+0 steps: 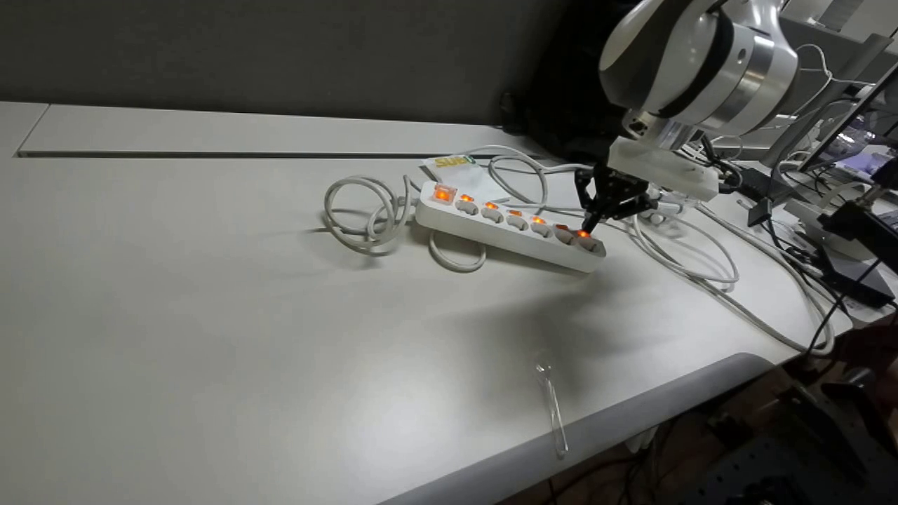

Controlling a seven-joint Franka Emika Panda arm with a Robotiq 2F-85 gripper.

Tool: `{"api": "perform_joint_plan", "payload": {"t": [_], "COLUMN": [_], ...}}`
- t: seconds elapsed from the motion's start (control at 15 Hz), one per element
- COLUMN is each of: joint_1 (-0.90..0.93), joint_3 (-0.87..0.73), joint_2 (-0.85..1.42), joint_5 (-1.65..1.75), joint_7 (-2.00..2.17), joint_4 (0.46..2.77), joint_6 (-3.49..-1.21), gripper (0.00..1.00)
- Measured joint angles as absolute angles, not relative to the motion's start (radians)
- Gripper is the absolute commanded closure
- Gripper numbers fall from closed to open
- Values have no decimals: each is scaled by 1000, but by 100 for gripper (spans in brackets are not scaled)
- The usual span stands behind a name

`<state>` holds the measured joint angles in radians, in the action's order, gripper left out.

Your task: Switch on the last slot of the extension cord

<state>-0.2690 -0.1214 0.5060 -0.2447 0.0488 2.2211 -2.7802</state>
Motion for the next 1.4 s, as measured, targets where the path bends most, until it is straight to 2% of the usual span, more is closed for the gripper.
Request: {"api": "perform_joint_plan", "payload": {"t": [1.0, 1.4], "joint_1": [-282, -228], "joint_3": [-101, -141], "joint_2": [506, 515], "joint_5": [-261, -233], "joint_7": [45, 69], "joint_4": [2202, 2202], "joint_6": [-2733, -2738], "gripper": [100, 100]}}
